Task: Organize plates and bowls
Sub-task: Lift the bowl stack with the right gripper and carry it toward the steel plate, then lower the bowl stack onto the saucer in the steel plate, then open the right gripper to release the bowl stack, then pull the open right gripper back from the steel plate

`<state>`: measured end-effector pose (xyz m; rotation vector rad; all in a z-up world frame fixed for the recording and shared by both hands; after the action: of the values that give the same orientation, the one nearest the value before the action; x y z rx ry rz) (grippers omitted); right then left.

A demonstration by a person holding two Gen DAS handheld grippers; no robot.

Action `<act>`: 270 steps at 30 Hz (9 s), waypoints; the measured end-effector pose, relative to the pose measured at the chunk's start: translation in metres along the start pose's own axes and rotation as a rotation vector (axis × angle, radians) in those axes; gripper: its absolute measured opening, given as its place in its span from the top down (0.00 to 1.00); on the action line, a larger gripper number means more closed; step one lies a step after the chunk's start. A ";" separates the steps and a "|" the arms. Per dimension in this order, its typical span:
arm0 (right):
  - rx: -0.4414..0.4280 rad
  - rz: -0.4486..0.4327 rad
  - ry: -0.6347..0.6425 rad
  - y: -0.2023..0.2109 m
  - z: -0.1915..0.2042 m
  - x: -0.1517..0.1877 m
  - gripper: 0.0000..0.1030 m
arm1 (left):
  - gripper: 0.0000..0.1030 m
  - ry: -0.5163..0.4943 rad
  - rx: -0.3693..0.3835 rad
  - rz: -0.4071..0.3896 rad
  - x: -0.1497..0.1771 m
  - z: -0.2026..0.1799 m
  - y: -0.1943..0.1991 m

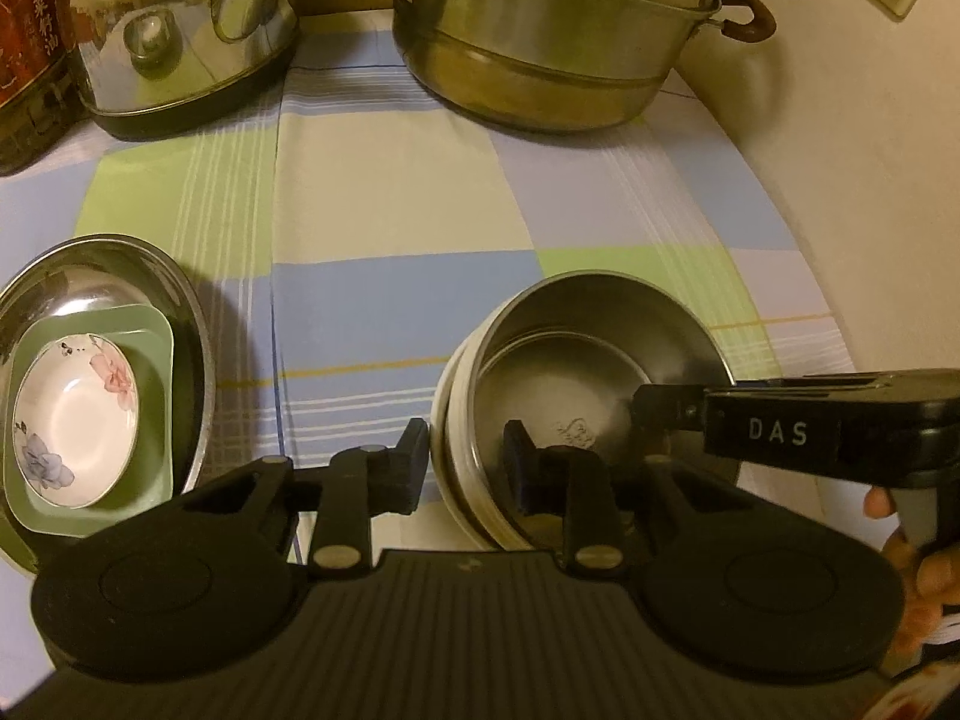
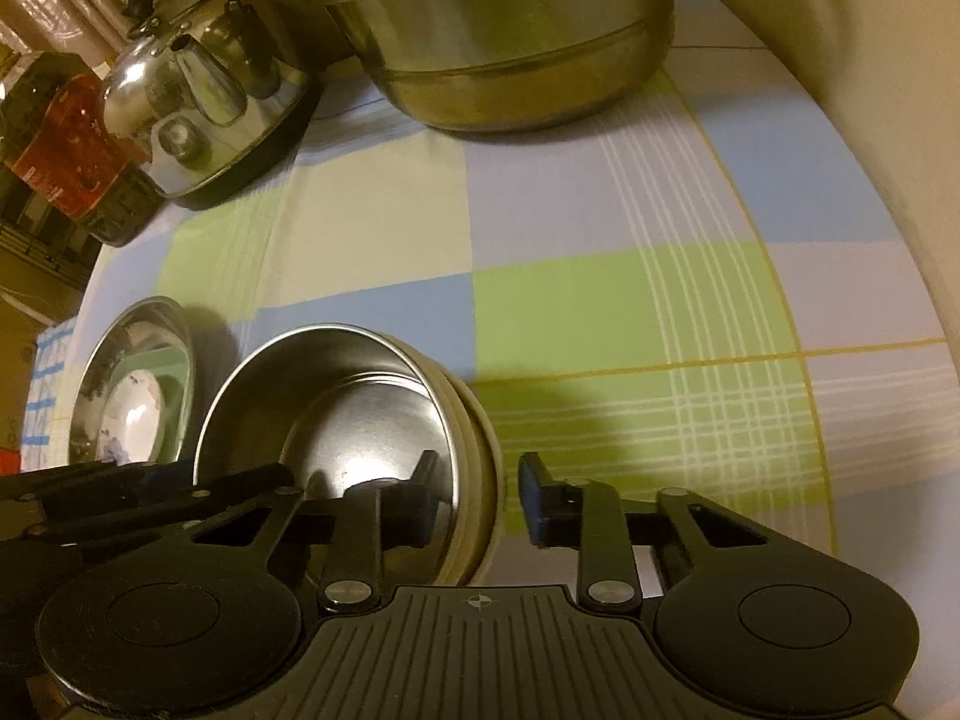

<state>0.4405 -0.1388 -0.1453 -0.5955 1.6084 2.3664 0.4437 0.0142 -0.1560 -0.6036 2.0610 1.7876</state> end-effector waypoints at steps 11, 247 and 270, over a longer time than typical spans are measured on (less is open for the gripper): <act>0.001 0.031 0.068 -0.001 0.010 0.003 0.82 | 0.80 -0.011 -0.026 -0.001 0.005 0.004 0.004; -0.212 -0.205 0.283 0.061 0.184 0.089 0.47 | 0.66 0.155 -0.158 -0.240 0.090 0.152 0.176; -0.148 -0.149 0.197 0.148 0.101 0.197 0.47 | 0.66 0.102 -0.100 -0.199 0.198 0.032 0.221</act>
<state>0.1852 -0.1096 -0.0771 -0.9699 1.4126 2.3922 0.1584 0.0535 -0.0778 -0.9117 1.9070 1.7839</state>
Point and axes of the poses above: each gripper's, at about its wrist camera, not at the fingertips, and y roughly against the way its jaws point, z to its left, x to its underside, the point moved 6 cm from there along -y, roughly the way its jaws point, and after that the axes turned 6 degrees about -z, right-handed, at the moved point
